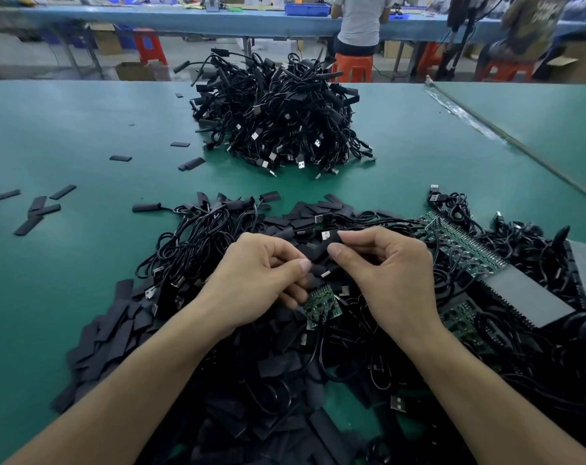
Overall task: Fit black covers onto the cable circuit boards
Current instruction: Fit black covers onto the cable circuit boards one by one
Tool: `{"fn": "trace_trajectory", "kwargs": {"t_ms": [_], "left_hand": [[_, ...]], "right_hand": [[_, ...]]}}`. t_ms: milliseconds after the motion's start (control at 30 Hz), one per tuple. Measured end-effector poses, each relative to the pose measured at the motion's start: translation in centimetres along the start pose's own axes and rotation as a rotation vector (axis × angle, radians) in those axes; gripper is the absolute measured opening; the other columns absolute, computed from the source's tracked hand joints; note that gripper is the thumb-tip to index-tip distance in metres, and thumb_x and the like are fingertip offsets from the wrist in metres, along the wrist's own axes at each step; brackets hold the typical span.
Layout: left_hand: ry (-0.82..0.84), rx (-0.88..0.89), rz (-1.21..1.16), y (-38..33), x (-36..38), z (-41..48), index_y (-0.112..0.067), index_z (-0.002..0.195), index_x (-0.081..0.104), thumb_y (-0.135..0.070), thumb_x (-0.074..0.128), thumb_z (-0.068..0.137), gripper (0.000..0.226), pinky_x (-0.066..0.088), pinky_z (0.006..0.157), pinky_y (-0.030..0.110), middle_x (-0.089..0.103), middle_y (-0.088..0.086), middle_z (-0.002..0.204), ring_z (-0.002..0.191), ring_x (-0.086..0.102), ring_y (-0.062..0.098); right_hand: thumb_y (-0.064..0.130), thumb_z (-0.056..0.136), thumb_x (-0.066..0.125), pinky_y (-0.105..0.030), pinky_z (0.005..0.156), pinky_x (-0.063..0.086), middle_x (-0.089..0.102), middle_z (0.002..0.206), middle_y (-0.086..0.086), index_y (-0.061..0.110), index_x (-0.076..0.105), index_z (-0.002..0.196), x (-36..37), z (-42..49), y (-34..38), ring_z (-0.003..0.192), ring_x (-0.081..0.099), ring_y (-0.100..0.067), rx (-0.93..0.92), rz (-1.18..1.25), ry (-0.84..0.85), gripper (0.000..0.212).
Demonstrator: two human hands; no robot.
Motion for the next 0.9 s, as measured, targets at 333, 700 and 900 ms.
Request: {"fn": "trace_trajectory", "kwargs": {"t_ms": [333,700,900], "left_hand": [[0.041,-0.021,-0.042,-0.1,0.4,-0.2,0.000,0.083,0.069,-0.003,0.063,0.095,0.013,0.054,0.051,0.021,0.070,0.006,0.063,0.057,0.070,0.016],[-0.037,0.144,0.200,-1.8,-0.7,-0.3,-0.022,0.085,0.073,-0.021,0.071,0.090,0.006,0.055,0.058,0.019,0.075,-0.003,0.072,0.065,0.073,0.011],[-0.235,0.368,0.547,-5.7,-2.5,-1.5,-0.033,0.086,0.073,-0.029,0.067,0.094,0.011,0.048,0.055,0.011,0.068,-0.025,0.069,0.054,0.063,-0.002]], "right_hand": [[0.018,0.078,0.083,-0.006,0.068,0.049,0.073,0.080,0.018,0.019,0.079,0.093,0.1,0.1,-0.3,0.074,0.069,0.006,0.012,-0.059,0.008,0.015],[0.013,0.087,0.075,-0.019,0.060,0.052,0.072,0.073,0.003,0.019,0.066,0.084,-0.3,0.1,0.0,0.064,0.067,-0.008,0.061,0.168,-0.043,0.011],[0.011,0.096,0.063,-0.016,0.060,0.052,0.075,0.078,0.001,0.018,0.063,0.095,-0.5,0.1,0.0,0.067,0.068,-0.005,0.092,0.259,-0.059,0.008]]}}
Point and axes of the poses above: each hand's wrist, its own z-axis towards the middle knuckle, its own x-axis out of the palm, y = z × x, the point moved 10 cm from there along z, towards the middle knuckle
